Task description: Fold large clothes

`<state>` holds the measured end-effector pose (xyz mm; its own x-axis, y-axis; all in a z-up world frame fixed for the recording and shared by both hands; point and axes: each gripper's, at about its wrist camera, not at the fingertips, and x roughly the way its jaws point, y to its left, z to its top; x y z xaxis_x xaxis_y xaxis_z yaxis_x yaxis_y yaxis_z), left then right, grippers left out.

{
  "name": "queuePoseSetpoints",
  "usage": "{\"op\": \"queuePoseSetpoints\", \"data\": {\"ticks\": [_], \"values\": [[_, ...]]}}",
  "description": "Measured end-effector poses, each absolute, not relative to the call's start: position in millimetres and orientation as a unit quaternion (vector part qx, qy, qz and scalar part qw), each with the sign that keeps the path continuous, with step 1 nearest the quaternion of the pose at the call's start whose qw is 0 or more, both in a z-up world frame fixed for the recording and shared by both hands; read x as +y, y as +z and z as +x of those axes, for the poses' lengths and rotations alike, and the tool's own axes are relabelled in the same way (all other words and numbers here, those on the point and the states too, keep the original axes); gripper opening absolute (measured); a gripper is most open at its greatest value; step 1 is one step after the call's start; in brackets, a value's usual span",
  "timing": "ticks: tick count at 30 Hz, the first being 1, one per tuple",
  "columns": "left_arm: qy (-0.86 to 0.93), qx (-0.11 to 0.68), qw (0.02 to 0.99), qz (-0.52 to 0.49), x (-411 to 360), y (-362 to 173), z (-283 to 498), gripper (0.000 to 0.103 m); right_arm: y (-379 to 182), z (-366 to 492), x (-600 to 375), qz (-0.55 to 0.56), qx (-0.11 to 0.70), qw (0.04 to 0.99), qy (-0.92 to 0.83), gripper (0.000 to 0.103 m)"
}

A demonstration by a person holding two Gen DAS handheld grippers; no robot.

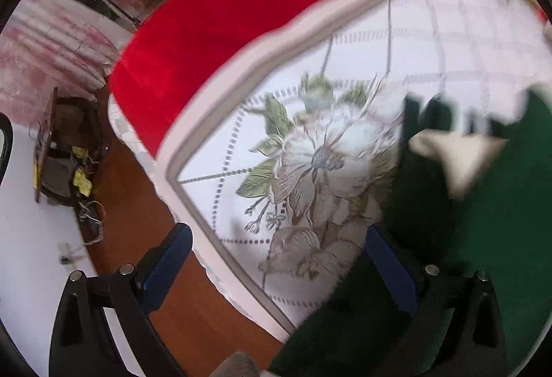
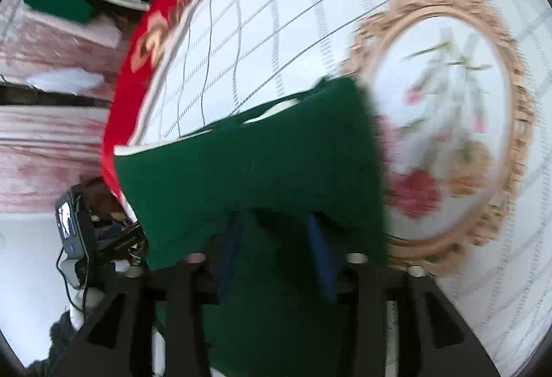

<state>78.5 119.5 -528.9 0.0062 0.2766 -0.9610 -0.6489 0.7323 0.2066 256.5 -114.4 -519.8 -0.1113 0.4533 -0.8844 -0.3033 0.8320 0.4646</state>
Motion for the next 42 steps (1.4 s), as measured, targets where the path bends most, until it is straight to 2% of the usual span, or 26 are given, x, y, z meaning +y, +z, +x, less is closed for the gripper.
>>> {"op": "queuePoseSetpoints", "data": {"ticks": [1, 2, 6, 7, 9, 11, 12, 13, 18, 24, 27, 28, 32, 34, 37, 39, 42], "values": [[0.335, 0.611, 0.7, -0.156, 116.6, -517.2, 73.7, 0.103, -520.6, 259.5, -132.4, 0.067, 0.69, 0.661, 0.289, 0.076], [0.334, 0.604, 0.705, -0.16, 113.7, -511.3, 71.7, 0.103, -525.1, 261.4, -141.6, 0.074, 0.694, 0.655, 0.289, 0.076], [0.343, 0.578, 0.717, -0.183, 102.8, -487.0, 61.8, 0.103, -599.6, 271.2, -156.0, 0.126, 0.75, 0.555, 0.336, 0.076], [0.348, 0.577, 0.716, -0.183, 101.0, -482.5, 58.4, 0.103, -613.3, 274.7, -153.5, 0.144, 0.755, 0.537, 0.347, 0.082], [0.355, 0.577, 0.714, -0.178, 97.8, -479.7, 59.2, 0.103, -641.6, 282.5, -145.4, 0.214, 0.766, 0.486, 0.361, 0.082], [0.364, 0.571, 0.715, -0.173, 92.6, -472.4, 59.6, 0.103, -644.9, 286.7, -133.9, 0.217, 0.756, 0.488, 0.38, 0.071], [0.367, 0.569, 0.716, -0.169, 90.4, -468.4, 60.6, 0.103, -641.3, 287.7, -130.8, 0.22, 0.746, 0.495, 0.388, 0.057], [0.371, 0.572, 0.714, -0.161, 88.9, -465.2, 63.0, 0.103, -638.8, 288.1, -130.8, 0.237, 0.74, 0.497, 0.386, 0.049], [0.378, 0.566, 0.72, -0.138, 78.1, -445.6, 73.7, 0.103, -609.4, 276.0, -155.2, 0.302, 0.701, 0.56, 0.322, 0.043], [0.346, 0.557, 0.744, -0.124, 42.0, -432.4, 97.5, 0.103, -578.2, 238.6, -282.4, 0.418, 0.646, 0.621, 0.149, 0.046], [0.313, 0.569, 0.752, -0.111, 9.7, -451.0, 120.5, 0.103, -574.3, 224.3, -332.1, 0.377, 0.679, 0.623, 0.095, 0.06], [0.305, 0.57, 0.755, -0.11, 1.9, -456.5, 126.9, 0.103, -574.2, 222.9, -342.4, 0.357, 0.694, 0.62, 0.083, 0.061], [0.278, 0.591, 0.754, -0.074, -29.8, -496.4, 162.3, 0.103, -544.5, 229.2, -364.2, 0.27, 0.708, 0.65, 0.06, 0.061], [0.271, 0.605, 0.746, -0.059, -36.2, -520.3, 177.4, 0.103, -508.8, 237.4, -357.9, 0.197, 0.684, 0.701, 0.045, 0.061], [0.261, 0.626, 0.733, -0.047, -38.7, -546.6, 190.2, 0.103, -460.2, 253.4, -345.4, 0.185, 0.636, 0.742, 0.104, 0.06], [0.258, 0.628, 0.733, -0.044, -38.7, -552.2, 193.2, 0.103, -456.0, 277.4, -304.8, 0.192, 0.643, 0.718, 0.182, 0.058], [0.256, 0.626, 0.736, -0.04, -38.0, -551.4, 192.2, 0.103, -471.5, 311.6, -246.9, 0.183, 0.651, 0.693, 0.251, 0.048]]}}
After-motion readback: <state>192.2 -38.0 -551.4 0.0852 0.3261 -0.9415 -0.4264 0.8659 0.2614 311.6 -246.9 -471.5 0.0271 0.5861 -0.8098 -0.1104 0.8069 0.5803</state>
